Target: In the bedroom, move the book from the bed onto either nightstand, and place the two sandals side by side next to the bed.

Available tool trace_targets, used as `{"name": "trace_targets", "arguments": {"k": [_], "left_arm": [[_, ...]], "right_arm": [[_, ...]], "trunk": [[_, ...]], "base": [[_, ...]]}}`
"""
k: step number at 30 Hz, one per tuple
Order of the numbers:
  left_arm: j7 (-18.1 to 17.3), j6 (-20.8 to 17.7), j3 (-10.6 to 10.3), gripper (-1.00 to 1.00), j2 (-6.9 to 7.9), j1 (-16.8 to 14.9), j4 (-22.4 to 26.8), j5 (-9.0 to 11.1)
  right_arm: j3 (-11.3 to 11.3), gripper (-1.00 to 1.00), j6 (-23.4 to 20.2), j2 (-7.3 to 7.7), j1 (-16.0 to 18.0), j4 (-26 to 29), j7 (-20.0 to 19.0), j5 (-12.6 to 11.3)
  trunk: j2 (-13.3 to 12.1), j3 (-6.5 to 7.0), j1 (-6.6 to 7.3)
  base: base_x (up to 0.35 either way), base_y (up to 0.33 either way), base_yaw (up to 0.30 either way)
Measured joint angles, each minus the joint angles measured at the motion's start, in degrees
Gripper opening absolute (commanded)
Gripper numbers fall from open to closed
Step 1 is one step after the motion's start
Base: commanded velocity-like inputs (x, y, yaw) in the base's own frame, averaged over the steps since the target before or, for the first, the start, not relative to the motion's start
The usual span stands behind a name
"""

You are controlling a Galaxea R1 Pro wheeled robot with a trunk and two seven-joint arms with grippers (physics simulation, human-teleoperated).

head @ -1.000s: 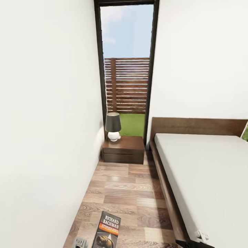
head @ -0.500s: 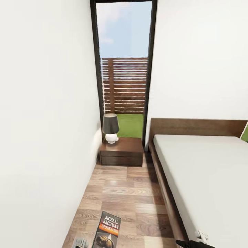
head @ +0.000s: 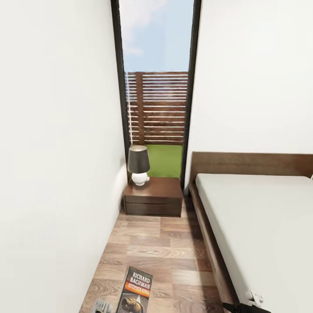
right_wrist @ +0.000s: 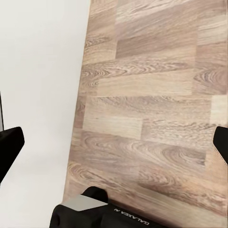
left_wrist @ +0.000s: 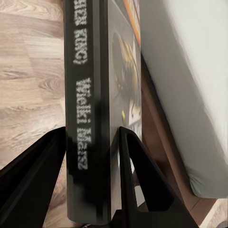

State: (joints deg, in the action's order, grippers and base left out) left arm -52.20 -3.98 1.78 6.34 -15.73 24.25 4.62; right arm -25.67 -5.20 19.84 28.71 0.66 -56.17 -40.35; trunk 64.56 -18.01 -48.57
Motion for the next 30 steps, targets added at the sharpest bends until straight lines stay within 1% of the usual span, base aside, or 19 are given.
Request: {"name": "trace_targets", "arguments": {"k": [30], "left_arm": [[-0.2, 0.0, 0.0, -1.00, 0.00, 0.0, 0.1, 0.0]], "right_arm": [[0.0, 1.00, 0.0, 0.00, 0.0, 0.0, 0.0, 0.0]], "trunk": [[0.0, 0.00, 0.00]], "base": [[0.327, 0.000, 0.000]]}}
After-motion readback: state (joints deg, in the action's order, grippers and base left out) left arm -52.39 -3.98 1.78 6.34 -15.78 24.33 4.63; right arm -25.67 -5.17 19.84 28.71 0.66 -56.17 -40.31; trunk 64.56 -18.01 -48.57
